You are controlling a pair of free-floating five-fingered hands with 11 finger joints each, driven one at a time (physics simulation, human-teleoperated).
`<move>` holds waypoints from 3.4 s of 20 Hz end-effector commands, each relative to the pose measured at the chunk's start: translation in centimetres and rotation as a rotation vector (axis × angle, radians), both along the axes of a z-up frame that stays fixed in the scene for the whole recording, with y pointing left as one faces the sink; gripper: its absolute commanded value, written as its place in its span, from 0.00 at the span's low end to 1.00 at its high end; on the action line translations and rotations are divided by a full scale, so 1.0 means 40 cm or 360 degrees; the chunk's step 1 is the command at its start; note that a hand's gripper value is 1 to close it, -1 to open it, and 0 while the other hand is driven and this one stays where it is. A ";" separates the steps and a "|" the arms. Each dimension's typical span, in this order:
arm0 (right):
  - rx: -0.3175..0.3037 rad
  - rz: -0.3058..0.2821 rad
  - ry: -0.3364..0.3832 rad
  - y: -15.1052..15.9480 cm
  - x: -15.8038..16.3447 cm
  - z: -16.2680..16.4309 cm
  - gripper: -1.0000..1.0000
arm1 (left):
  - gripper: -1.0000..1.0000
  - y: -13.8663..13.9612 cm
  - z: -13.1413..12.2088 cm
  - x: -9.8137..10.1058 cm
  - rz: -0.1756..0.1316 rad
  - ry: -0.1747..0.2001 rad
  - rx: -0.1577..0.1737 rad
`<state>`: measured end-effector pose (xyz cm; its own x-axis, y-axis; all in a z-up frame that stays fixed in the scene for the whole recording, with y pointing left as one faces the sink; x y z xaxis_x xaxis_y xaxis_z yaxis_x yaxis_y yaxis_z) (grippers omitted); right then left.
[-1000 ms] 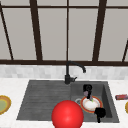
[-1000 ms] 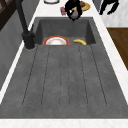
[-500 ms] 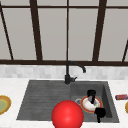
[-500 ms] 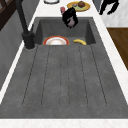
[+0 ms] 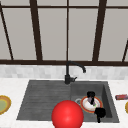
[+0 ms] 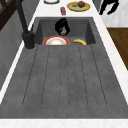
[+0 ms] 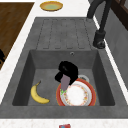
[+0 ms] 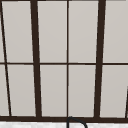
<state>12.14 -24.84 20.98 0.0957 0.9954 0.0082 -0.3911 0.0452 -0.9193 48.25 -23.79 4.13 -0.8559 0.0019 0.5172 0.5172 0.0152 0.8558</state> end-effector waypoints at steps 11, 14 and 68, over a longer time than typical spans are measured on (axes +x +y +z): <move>0.0000 0.0000 0.0000 0.000 0.000 0.000 0.50 | 1.00 -0.034 -0.229 0.100 -0.0166 0.0057 -0.0088; 0.0000 0.0000 0.0000 0.000 0.000 0.000 0.50 | 1.00 0.030 -0.213 0.126 -0.0235 0.0090 -0.0271; 0.0000 0.0000 0.0000 0.000 0.000 0.000 0.50 | 0.00 0.619 0.286 -0.155 -0.0394 0.0163 -0.0230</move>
<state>12.14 -24.84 20.98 0.0957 0.9954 0.0082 -0.3911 0.0452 -0.9193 43.03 -0.92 15.23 -0.7665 0.2700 0.5828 0.6032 -0.0089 0.7975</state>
